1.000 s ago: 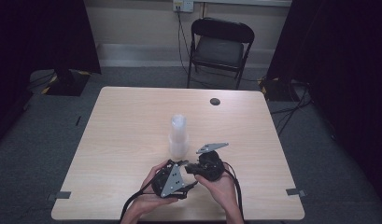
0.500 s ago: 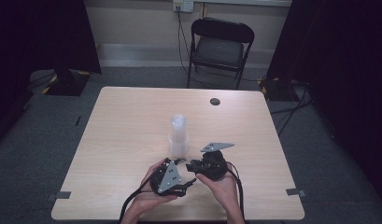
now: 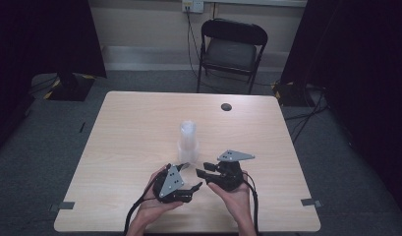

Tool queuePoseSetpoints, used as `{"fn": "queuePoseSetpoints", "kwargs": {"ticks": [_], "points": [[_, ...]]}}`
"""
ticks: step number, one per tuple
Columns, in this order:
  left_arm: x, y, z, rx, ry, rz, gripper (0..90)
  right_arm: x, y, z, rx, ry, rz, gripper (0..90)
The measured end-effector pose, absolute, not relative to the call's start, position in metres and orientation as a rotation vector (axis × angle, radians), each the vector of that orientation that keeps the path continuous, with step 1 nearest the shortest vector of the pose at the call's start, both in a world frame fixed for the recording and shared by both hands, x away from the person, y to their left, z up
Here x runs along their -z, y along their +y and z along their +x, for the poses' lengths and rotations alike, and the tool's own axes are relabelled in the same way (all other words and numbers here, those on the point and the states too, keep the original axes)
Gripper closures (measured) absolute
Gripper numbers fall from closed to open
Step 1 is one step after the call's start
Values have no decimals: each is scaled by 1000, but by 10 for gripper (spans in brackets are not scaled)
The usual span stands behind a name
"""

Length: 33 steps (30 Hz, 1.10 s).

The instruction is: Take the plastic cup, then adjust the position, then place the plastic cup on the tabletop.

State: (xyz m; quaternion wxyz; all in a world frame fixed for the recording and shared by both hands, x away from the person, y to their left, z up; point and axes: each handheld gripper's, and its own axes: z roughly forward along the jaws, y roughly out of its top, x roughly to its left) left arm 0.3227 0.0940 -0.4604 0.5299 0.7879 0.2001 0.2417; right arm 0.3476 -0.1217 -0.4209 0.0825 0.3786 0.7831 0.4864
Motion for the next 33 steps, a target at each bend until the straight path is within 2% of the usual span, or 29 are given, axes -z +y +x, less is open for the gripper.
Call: {"fn": "queuePoseSetpoints", "kwargs": {"ticks": [17, 33], "points": [[457, 112, 332, -554, 609, 1830, 275, 415, -136, 340, -1559, 2179, 1113, 537], [452, 134, 340, -537, 718, 1755, 278, 428, -145, 335, -1532, 2165, 1123, 512]]}}
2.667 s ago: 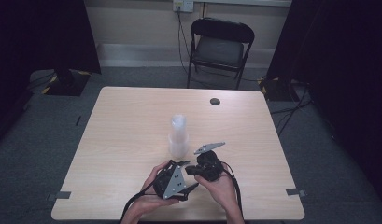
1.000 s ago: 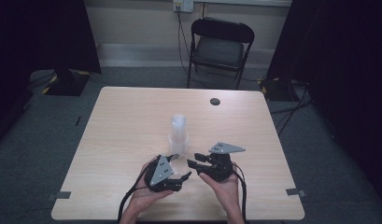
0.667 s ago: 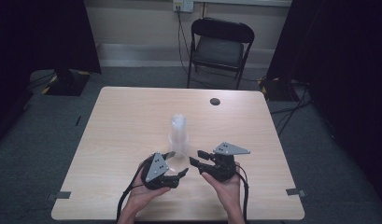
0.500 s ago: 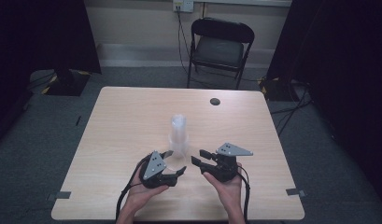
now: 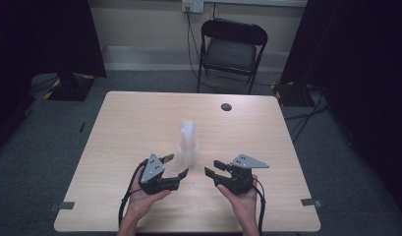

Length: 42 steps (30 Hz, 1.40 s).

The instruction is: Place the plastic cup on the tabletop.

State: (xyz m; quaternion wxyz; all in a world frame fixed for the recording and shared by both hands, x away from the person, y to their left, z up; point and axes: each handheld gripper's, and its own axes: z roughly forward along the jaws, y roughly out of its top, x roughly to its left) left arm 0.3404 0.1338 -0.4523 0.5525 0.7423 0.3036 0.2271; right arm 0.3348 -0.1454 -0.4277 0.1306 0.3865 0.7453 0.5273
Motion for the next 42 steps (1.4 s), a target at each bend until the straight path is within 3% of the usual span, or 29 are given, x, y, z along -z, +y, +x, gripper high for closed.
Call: {"fn": "queuePoseSetpoints", "kwargs": {"ticks": [20, 34, 42], "points": [[449, 157, 357, -604, 821, 1669, 279, 450, -161, 328, -1527, 2124, 1187, 492], [455, 182, 378, -636, 1041, 1523, 283, 459, -168, 328, -1546, 2095, 1228, 479], [448, 190, 394, -698, 1052, 1539, 283, 464, -172, 326, -1547, 2081, 1250, 478]]}}
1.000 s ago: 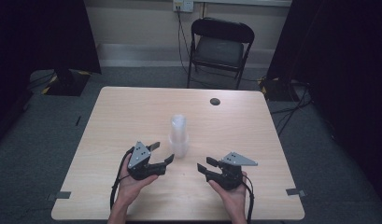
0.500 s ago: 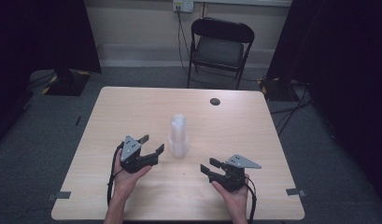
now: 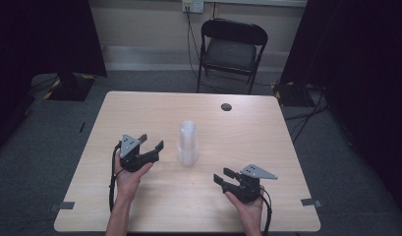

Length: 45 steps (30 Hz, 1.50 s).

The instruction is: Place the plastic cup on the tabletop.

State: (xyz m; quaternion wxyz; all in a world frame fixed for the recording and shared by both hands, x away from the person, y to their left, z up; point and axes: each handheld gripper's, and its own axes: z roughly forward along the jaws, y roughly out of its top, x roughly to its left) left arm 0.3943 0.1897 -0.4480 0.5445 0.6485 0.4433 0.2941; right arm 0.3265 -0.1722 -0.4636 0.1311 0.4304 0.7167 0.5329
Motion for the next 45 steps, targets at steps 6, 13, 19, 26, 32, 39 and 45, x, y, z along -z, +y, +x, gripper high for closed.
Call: {"fn": "queuePoseSetpoints", "kwargs": {"ticks": [6, 13, 19, 26, 32, 39, 45], "points": [[443, 187, 406, -720, 1059, 1566, 279, 463, -172, 326, -1559, 2076, 1251, 473], [442, 186, 420, -732, 1062, 1561, 279, 465, -172, 322, -1520, 2070, 1274, 447], [448, 187, 430, -725, 1072, 1552, 277, 466, -174, 319, -1526, 2065, 1281, 441], [459, 190, 441, -661, 1108, 1553, 273, 466, -176, 319, -1545, 2066, 1285, 443], [471, 189, 448, -657, 1151, 1599, 270, 466, -171, 321, -1554, 2078, 1277, 443], [476, 187, 449, -643, 1166, 1658, 261, 465, -169, 321, -1565, 2081, 1266, 441], [478, 183, 448, -652, 1163, 1714, 255, 464, -170, 321, -1590, 2072, 1248, 441]]}}
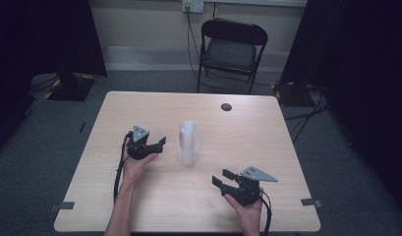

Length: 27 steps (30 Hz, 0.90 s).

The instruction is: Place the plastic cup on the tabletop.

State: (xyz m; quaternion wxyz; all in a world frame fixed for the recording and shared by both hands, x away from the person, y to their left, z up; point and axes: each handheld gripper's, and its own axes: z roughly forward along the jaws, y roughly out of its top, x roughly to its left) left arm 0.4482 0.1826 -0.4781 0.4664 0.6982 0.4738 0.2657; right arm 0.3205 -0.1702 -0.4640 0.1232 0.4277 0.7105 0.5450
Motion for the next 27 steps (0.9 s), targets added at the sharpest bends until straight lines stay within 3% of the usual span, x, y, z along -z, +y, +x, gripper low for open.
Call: {"fn": "queuePoseSetpoints", "kwargs": {"ticks": [6, 7, 27], "points": [[481, 181, 449, -620, 1161, 1745, 197, 465, -171, 320, -1587, 2070, 1253, 435], [482, 180, 449, -599, 1167, 1715, 155, 465, -172, 321, -1584, 2068, 1257, 430], [484, 191, 425, -601, 1199, 1761, 159, 470, -174, 323, -1542, 2038, 1280, 321]]}}
